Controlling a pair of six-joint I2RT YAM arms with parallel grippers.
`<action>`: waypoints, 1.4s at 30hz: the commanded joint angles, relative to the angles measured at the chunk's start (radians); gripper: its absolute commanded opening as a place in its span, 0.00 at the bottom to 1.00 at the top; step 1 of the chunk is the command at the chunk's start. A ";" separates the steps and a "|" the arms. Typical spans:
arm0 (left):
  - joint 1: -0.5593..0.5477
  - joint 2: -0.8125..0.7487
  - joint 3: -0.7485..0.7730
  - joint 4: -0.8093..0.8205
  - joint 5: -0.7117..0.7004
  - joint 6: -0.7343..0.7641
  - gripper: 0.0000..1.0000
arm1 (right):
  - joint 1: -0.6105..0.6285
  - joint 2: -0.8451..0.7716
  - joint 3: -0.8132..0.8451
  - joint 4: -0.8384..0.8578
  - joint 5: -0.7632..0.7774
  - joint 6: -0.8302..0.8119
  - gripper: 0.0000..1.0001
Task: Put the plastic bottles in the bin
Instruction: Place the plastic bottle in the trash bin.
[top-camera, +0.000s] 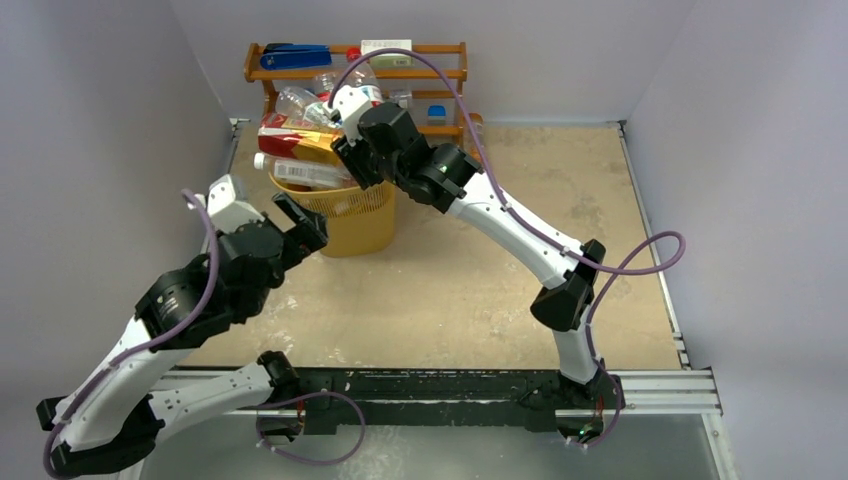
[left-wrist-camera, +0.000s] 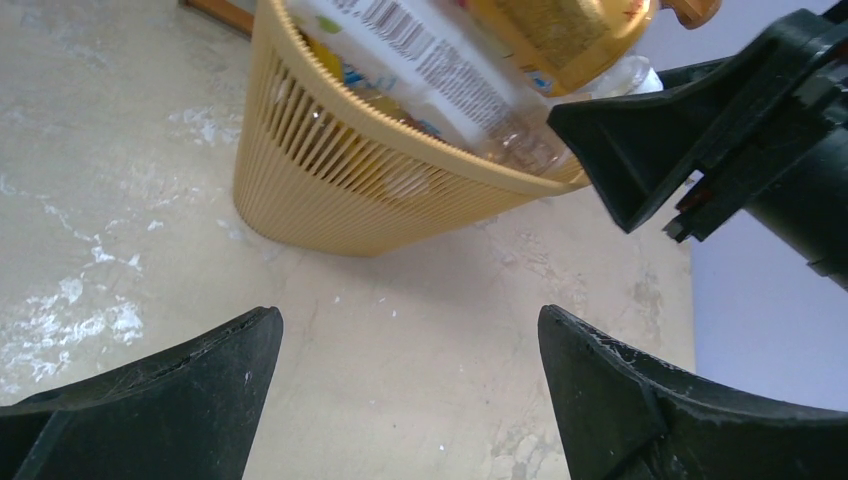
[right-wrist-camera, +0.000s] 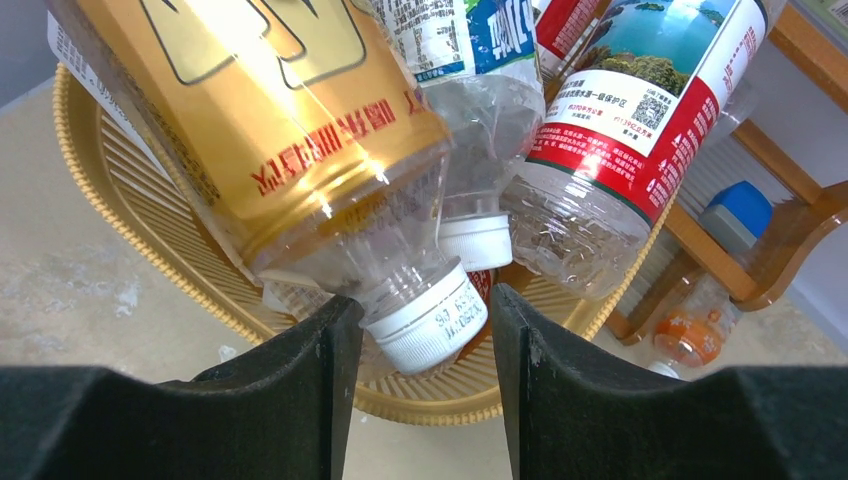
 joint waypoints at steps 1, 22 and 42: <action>-0.006 0.065 0.083 0.098 -0.033 0.090 1.00 | 0.001 -0.056 0.002 -0.005 0.043 -0.008 0.53; -0.006 0.175 0.170 0.130 -0.161 0.190 0.99 | 0.000 -0.252 -0.192 0.033 -0.010 0.114 0.79; -0.006 0.394 0.585 0.145 -0.059 0.446 0.99 | -0.749 -0.632 -0.730 0.184 -0.341 0.450 0.87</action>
